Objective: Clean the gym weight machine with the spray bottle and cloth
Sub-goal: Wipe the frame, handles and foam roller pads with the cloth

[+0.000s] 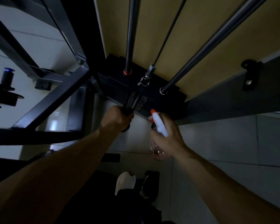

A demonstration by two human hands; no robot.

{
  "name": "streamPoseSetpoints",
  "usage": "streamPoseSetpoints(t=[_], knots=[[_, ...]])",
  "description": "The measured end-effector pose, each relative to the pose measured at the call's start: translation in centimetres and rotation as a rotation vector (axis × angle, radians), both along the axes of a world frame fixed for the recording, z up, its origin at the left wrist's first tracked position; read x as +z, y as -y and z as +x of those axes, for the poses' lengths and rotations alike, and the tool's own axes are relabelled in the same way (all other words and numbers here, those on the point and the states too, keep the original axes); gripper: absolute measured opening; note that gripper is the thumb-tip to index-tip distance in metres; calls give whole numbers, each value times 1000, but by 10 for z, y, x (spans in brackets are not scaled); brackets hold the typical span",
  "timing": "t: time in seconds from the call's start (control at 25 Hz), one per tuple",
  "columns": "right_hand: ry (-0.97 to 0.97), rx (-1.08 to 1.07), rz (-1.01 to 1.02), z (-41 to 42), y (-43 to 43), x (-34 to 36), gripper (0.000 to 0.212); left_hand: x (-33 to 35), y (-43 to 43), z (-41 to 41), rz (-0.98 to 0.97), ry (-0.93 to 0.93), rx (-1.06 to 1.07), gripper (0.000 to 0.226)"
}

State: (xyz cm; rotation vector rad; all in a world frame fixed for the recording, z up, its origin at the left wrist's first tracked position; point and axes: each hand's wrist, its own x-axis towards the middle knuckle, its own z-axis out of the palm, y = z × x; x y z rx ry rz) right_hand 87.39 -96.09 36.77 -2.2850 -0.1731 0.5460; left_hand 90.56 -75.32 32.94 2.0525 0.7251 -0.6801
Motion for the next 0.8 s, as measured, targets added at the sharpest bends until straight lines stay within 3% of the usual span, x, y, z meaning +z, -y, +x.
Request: streamPoseSetpoints(t=[0.12,0.2,0.28,0.4,0.48,0.56,0.64,0.72,0.76,0.8], knots=[[-20,137,13,-4,-21,10,58,8,-34,-37,224,9,-285,27],[8,298,-108,-5,-34,15,53,18,-63,-52,392,171,-618,24],[-101,429,-185,-2,-53,26,59,31,-89,-58,462,368,-877,24],[-375,638,-268,-1,-76,37,55,42,-106,-51,426,664,-1015,37],[-347,631,-236,-6,-90,40,46,44,-117,-50,448,821,-1049,32],[-322,465,-132,-14,-98,45,43,45,-123,-57,486,882,-872,29],[-381,276,-26,-22,-102,52,36,56,-114,-73,361,669,-343,27],[-432,189,50,-31,-107,58,37,60,-95,-90,-164,196,325,20],[-446,176,65,-34,-111,58,38,60,-89,-97,-453,-27,533,24],[-455,175,73,-37,-114,60,38,57,-86,-104,-690,-178,606,33]])
